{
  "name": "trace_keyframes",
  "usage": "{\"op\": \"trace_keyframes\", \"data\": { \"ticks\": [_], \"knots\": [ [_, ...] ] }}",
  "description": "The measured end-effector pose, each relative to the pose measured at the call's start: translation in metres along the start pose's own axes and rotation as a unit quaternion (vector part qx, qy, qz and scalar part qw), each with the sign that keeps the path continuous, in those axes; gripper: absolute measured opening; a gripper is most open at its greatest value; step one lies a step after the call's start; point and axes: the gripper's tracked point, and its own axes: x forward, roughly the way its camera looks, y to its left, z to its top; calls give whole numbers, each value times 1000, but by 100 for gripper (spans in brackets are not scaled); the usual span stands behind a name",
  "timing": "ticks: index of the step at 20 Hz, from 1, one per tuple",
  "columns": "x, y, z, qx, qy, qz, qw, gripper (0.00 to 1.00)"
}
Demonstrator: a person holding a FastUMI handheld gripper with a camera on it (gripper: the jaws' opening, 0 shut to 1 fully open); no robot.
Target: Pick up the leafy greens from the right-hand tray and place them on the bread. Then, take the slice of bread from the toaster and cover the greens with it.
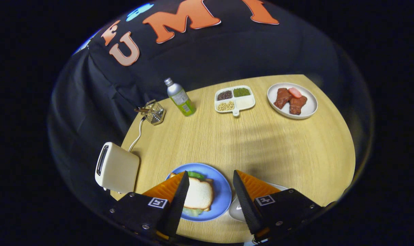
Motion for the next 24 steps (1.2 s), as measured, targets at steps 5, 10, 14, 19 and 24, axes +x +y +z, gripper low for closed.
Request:
{"op": "trace_keyframes", "data": {
  "ticks": [5,10,14,19,24],
  "knots": [
    [-51,7,80,-40,-125,-17,991,90],
    [-112,17,143,-74,-239,-37,967,96],
    [-155,25,181,-100,-320,-58,940,97],
    [-193,40,208,-112,-386,-61,914,98],
    [-211,44,222,-119,-423,-76,895,98]
  ]
}}
